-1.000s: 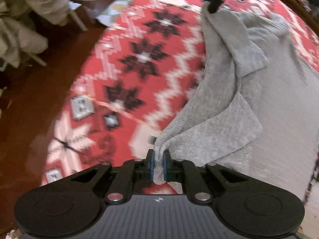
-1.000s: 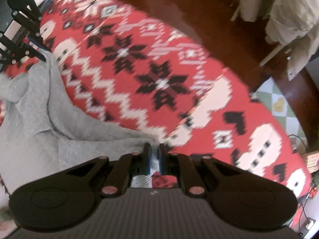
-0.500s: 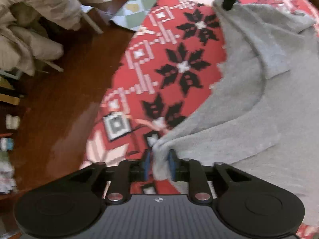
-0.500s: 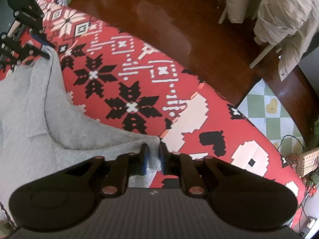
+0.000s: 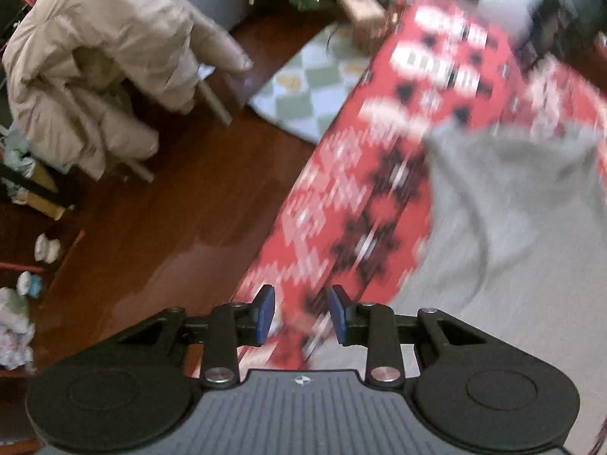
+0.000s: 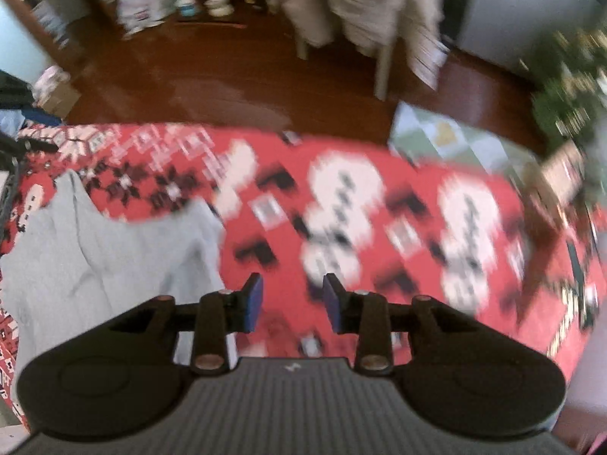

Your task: Fold clothes

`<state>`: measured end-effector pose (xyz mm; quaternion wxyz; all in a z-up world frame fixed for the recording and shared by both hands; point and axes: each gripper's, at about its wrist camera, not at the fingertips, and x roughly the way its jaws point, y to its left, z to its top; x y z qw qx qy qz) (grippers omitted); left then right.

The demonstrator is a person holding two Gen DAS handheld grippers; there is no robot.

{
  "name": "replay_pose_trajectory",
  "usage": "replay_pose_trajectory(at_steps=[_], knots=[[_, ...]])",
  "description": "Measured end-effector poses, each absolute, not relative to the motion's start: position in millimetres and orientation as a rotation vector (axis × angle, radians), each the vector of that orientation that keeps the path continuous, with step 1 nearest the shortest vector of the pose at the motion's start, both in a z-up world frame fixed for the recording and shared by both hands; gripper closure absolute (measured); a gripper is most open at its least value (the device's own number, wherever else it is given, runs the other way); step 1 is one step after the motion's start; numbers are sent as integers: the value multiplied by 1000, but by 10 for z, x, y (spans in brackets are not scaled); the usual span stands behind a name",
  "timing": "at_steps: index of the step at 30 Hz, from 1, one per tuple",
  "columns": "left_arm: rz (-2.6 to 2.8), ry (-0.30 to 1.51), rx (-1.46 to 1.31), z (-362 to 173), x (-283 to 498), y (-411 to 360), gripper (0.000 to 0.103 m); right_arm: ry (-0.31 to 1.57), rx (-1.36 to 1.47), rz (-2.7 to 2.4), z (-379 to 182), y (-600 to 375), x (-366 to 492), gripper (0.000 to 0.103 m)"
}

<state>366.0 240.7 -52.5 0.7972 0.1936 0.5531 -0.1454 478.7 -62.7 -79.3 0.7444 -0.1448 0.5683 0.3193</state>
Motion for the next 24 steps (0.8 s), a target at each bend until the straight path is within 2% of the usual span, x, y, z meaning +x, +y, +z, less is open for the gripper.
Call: replay_pose_trajectory(at_steps=[8, 13, 16, 17, 18, 19, 24], knots=[[-387, 1146, 401, -639, 4065, 1615, 70, 1334, -246, 577, -1138, -1543, 4113, 65], [-490, 1134, 443, -650, 4086, 1152, 70, 1344, -127, 571, -1321, -1642, 3920, 65], [-563, 1112, 571, -686, 3988, 869, 70, 1362, -80, 586, -1414, -1596, 3930, 66], [-592, 1098, 623, -701, 3943, 780, 70, 1365, -77, 585, -1423, -1575, 3929, 68], [-621, 1083, 674, -715, 3898, 694, 70, 1368, -70, 601, -1422, -1563, 3932, 86], [-650, 1068, 717, -730, 3858, 617, 70, 1370, -64, 617, -1422, -1550, 3935, 97], [-772, 1020, 850, -808, 3843, 284, 70, 1286, -71, 563, -1253, -1607, 3954, 98]])
